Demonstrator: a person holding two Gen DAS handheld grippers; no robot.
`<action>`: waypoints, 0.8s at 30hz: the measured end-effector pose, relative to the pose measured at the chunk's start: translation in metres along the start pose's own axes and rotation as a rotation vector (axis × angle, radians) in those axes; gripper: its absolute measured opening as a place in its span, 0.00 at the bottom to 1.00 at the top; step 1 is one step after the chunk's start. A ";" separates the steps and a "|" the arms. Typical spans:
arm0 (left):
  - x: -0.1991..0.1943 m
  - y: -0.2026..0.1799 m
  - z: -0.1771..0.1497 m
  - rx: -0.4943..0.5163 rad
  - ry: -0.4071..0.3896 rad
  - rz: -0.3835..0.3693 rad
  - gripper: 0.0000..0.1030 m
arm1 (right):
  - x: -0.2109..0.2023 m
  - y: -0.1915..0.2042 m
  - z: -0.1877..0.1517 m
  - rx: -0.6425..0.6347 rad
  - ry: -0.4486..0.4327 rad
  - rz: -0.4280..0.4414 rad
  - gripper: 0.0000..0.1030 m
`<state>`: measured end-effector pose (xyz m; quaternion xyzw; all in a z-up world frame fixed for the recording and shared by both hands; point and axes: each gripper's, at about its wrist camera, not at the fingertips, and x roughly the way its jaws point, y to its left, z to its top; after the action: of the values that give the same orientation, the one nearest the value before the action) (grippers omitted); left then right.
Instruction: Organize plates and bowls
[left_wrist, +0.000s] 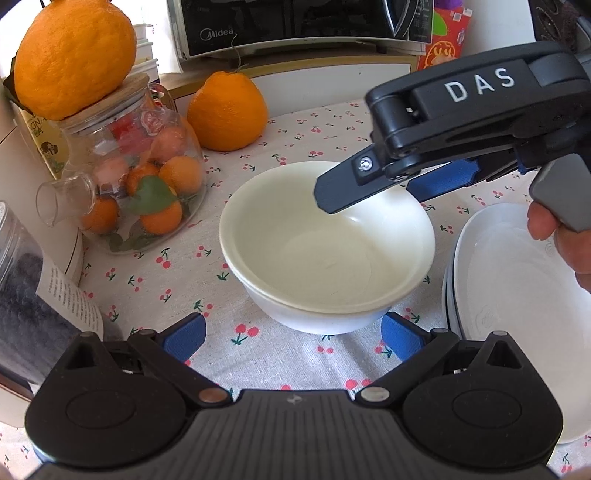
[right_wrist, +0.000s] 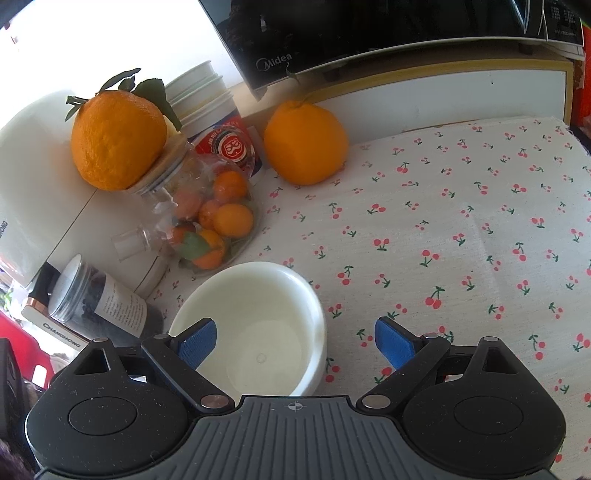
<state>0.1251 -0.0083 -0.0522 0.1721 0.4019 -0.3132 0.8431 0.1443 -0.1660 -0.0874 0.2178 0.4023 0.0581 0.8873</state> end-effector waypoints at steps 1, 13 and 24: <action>0.000 0.000 0.001 0.003 -0.002 -0.004 0.97 | 0.001 0.000 0.000 0.002 0.000 0.001 0.91; 0.002 -0.006 0.009 -0.010 -0.011 -0.078 0.82 | 0.007 -0.008 0.000 0.062 0.011 0.014 0.43; 0.002 -0.007 0.010 0.001 -0.010 -0.067 0.79 | 0.003 -0.005 -0.002 0.014 -0.022 0.008 0.26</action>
<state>0.1275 -0.0196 -0.0482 0.1573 0.4032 -0.3424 0.8339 0.1441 -0.1685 -0.0928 0.2262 0.3918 0.0563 0.8900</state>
